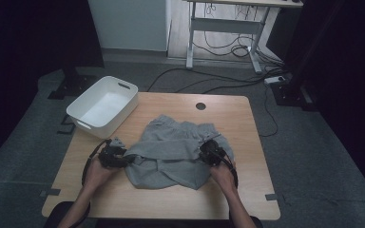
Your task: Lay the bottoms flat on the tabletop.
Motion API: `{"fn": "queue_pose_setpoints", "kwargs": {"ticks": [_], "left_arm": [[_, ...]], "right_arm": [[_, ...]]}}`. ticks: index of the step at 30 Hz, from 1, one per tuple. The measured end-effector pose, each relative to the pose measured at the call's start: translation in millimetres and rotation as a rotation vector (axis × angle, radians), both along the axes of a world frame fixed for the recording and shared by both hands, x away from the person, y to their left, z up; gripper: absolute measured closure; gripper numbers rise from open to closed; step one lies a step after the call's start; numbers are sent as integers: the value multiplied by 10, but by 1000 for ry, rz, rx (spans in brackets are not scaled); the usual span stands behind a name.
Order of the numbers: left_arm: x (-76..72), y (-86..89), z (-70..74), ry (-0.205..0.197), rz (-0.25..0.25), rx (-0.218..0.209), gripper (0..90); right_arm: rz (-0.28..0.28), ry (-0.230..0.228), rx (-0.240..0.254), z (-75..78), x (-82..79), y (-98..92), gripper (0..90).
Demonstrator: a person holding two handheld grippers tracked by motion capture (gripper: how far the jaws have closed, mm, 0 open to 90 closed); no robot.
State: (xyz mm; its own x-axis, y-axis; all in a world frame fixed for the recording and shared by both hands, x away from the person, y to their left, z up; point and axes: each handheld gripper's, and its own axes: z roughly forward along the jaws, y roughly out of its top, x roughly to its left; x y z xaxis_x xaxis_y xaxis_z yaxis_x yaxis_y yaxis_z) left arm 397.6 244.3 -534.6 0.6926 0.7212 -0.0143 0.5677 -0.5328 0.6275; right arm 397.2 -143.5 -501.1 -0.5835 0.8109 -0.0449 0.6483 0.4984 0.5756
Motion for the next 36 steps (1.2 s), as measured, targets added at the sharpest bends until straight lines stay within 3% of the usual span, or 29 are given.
{"fn": "queue_pose_setpoints", "kwargs": {"ticks": [4,9,11,14,17,20,24,27,30,33,34,35,36], "left_arm": [[-8,6,-7,-4,-1,-9,444],[-10,15,-14,-9,-2,-15,445],[-10,19,-18,-12,-2,-18,446],[-11,23,-22,-15,1,-23,452],[-12,23,-28,-19,2,-26,450],[-11,14,-31,-22,4,-26,438],[-12,9,-31,-22,5,-25,431],[-12,7,-30,-20,5,-24,429],[-17,7,-31,-21,6,-25,428],[-19,8,-34,-22,6,-29,428],[-19,7,-33,-22,7,-28,428],[-19,6,-31,-21,9,-26,430],[-18,5,-29,-21,11,-25,431]], "right_arm": [[-13,-20,2,133,132,-31,886],[-44,-32,70,150,399,8,885],[-50,-12,107,102,520,40,882],[-46,49,82,-38,624,113,780],[-38,37,93,-8,546,97,609],[-15,13,80,128,371,33,557],[15,46,104,207,107,-34,625],[60,91,86,102,-58,27,655],[64,102,71,-69,-91,101,629],[33,68,13,-218,-56,178,566],[33,46,-1,-225,-57,189,610],[28,19,-47,-222,-62,200,727],[22,6,-71,-220,-67,202,783]]}}
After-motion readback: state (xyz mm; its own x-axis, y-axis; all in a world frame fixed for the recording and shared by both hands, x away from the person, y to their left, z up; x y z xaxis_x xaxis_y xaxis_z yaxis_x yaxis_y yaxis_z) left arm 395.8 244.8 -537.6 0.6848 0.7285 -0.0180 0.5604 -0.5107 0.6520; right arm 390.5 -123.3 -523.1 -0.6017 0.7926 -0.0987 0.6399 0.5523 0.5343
